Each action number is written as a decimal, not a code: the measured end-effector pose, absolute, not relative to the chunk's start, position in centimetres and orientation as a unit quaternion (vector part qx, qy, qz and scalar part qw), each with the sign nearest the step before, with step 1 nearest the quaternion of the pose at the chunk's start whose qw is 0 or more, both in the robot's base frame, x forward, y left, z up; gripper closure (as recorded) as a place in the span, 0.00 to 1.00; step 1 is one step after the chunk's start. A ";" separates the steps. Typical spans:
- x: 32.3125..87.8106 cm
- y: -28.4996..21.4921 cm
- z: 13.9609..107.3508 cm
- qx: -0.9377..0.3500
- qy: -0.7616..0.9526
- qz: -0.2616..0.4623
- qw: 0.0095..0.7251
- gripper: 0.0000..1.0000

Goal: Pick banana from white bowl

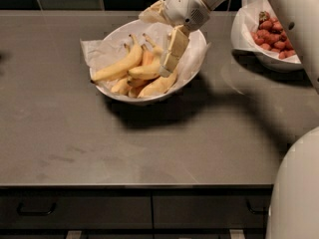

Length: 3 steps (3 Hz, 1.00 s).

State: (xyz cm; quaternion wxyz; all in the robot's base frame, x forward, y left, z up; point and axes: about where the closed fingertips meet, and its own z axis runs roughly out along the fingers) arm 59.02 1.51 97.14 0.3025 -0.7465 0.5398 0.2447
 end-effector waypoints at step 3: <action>59.4 1.8 95.9 -0.742 0.549 0.237 0.303 0.29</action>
Offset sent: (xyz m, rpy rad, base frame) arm 0.0000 0.0000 0.0000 0.0000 0.0000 0.0000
